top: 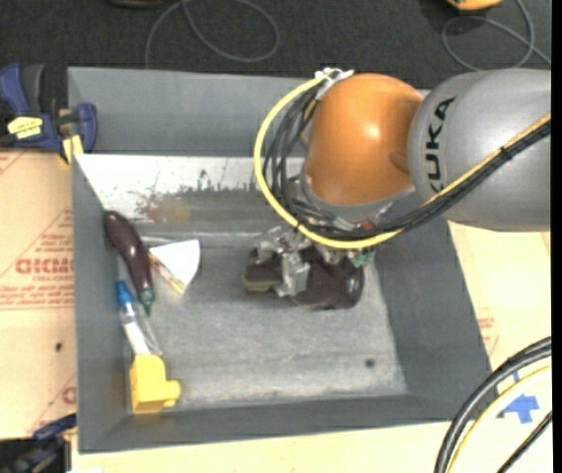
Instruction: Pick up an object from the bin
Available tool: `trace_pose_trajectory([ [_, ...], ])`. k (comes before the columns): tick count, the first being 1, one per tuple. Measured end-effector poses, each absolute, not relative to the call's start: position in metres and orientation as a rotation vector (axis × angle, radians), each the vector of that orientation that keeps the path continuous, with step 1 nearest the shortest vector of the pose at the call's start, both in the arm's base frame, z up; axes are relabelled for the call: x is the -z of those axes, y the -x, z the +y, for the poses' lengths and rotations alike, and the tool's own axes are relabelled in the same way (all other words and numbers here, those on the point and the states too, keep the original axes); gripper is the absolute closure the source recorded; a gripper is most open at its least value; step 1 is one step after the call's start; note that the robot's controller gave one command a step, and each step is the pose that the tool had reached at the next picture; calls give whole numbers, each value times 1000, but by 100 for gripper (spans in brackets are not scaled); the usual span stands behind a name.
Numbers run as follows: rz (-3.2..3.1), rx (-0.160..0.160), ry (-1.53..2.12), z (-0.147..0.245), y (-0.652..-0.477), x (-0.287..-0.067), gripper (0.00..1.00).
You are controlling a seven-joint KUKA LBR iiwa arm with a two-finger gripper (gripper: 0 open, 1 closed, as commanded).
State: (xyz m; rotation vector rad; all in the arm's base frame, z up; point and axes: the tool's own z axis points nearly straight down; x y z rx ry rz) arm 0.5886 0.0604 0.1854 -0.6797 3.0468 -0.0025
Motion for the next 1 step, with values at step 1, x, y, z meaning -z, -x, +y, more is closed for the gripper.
trace_pose_trajectory([
  [1, 3047, 4, 705, 57, -582, -229, 100],
])
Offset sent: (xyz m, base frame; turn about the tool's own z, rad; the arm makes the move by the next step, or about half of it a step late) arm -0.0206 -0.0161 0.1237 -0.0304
